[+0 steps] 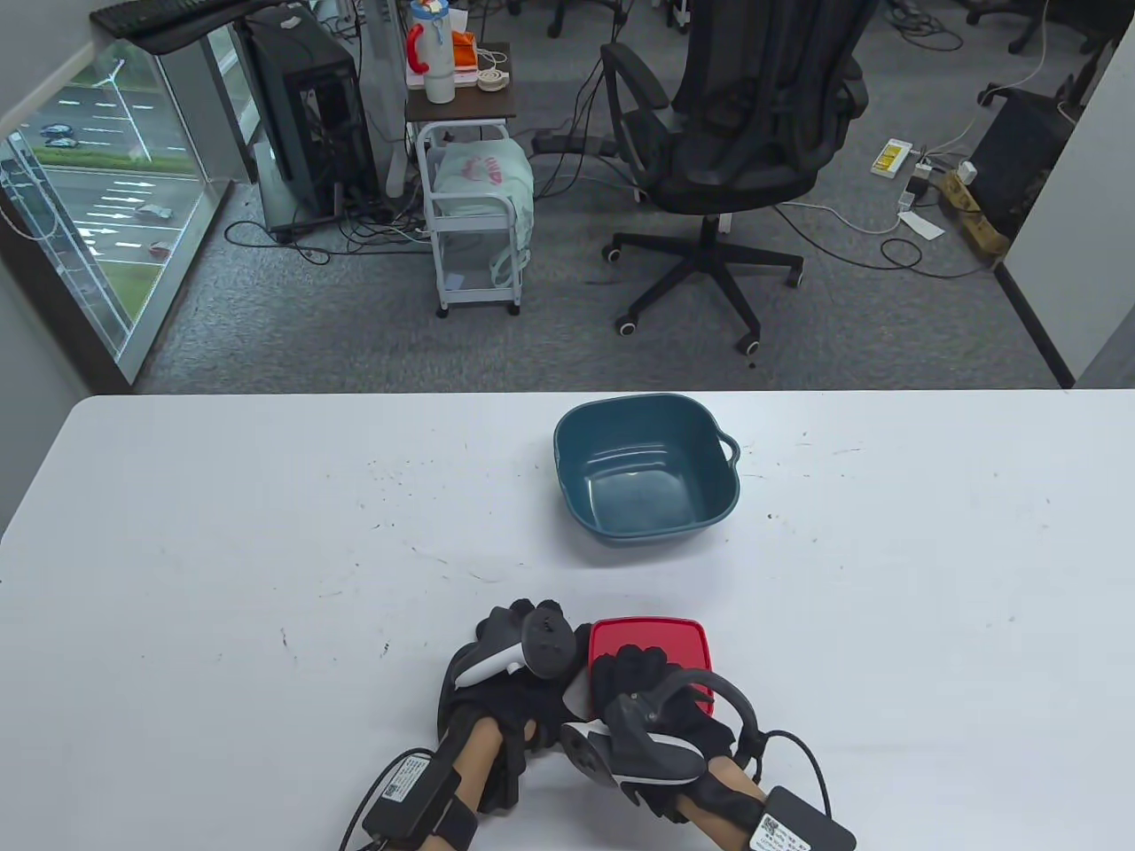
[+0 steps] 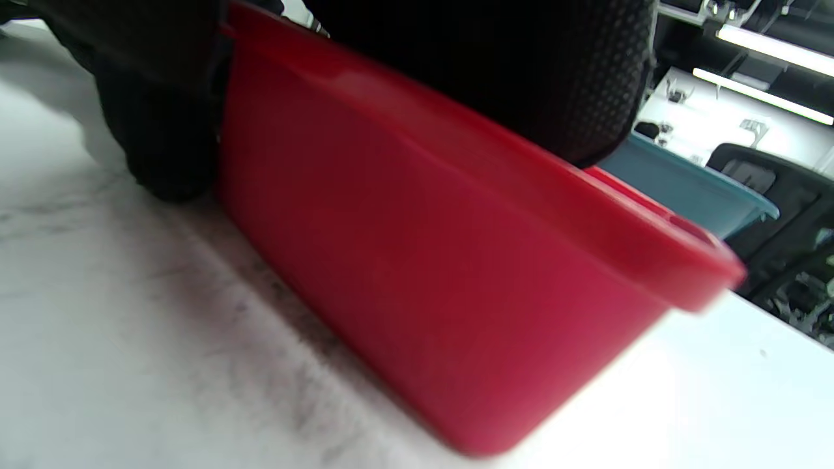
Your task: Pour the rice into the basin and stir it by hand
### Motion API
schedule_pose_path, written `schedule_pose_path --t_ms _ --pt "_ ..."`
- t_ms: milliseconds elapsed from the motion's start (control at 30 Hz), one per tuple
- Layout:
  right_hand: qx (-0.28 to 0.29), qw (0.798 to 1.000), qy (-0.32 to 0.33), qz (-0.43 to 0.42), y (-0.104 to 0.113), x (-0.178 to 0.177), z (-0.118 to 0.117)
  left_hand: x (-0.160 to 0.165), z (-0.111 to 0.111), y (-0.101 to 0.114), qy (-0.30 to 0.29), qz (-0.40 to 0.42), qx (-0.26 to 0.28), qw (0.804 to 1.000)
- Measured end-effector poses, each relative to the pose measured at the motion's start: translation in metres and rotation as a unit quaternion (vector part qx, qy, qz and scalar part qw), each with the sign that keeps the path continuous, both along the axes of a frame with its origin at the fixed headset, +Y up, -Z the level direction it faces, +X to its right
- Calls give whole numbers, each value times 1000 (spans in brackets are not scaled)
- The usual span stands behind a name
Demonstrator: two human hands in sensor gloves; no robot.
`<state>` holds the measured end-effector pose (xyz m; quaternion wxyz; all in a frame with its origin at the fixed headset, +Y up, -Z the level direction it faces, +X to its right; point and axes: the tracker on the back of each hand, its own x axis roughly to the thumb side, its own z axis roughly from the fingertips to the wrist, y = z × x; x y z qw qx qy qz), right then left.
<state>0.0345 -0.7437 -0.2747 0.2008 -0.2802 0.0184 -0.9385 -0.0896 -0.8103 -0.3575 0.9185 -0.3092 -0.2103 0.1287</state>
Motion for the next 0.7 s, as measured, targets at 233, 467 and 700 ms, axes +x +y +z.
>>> schedule_pose_path --t_ms 233,467,700 --pt "41 997 60 35 -5 -12 4 1 0 0 4 -8 5 1000" --pt "70 994 74 37 -10 -11 7 2 0 0 3 -12 5 1000" --pt "27 996 50 -62 8 8 -3 1 -1 0 9 -4 5 1000"
